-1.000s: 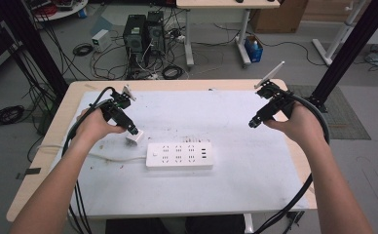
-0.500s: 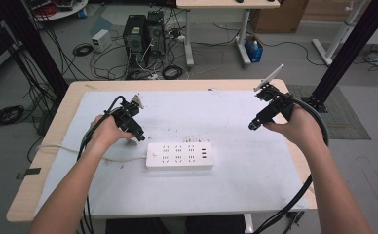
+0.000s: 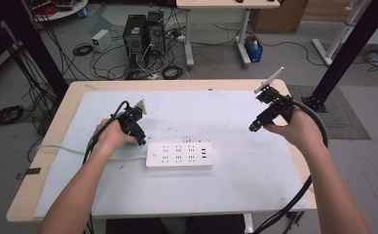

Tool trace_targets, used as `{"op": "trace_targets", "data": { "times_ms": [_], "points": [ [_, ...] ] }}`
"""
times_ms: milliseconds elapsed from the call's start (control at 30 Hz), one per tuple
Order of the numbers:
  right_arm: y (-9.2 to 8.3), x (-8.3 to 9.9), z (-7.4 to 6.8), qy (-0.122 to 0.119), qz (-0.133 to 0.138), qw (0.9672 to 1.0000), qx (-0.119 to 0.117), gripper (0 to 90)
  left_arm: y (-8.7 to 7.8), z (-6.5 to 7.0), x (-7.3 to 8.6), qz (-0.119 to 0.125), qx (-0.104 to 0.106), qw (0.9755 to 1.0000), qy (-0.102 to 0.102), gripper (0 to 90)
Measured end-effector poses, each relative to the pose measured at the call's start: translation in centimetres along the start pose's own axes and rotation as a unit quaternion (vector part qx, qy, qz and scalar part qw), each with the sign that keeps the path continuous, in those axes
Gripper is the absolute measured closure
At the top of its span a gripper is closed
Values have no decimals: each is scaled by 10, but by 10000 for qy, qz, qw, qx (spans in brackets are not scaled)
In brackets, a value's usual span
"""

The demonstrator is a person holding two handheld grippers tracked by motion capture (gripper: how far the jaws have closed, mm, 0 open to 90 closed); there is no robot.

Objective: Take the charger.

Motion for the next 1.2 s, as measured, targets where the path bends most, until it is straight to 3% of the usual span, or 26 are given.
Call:
{"op": "trace_targets", "data": {
  "times_ms": [200, 267, 333, 600, 667, 867, 900, 933, 1200],
  "points": [
    [1, 2, 2, 12, -13, 10000, 5, 137, 1, 1, 0, -57, 34, 10000, -14, 324],
    [2, 3, 3, -20, 2, 10000, -11, 137, 1, 0, 0, -86, -2, 10000, 3, 386],
    [2, 3, 3, -13, 20, 10000, -15, 137, 1, 0, 0, -57, 35, 10000, -74, 388],
    [-1, 4, 3, 79, 25, 10000, -47, 137, -4, -2, 0, 49, 19, 10000, -45, 422],
    [-1, 5, 3, 83, 11, 10000, -53, 137, -12, -1, 0, 216, 97, 9997, -60, 422],
    [-8, 6, 1, 117, 24, 9999, 11, 138, -49, 3, 4, 677, 51, 9977, -5, 423],
    [-10, 7, -2, 123, 59, 9999, 14, 138, -61, 5, 7, 715, 19, 9974, 88, 424],
    [-11, 7, -3, 87, 75, 9999, 14, 138, -61, 5, 7, 715, 19, 9974, 88, 424],
    [-18, 2, -8, -30, 82, 10000, 40, 138, -109, 11, 15, 967, -104, 9949, 252, 424]
  ]
}}
Point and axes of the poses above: each handheld gripper's, and its own axes: y roughly forward along the jaws, x roughly out of its underside, z roughly to its right, the point moved 5 cm from there along y, roughly forward along the jaws
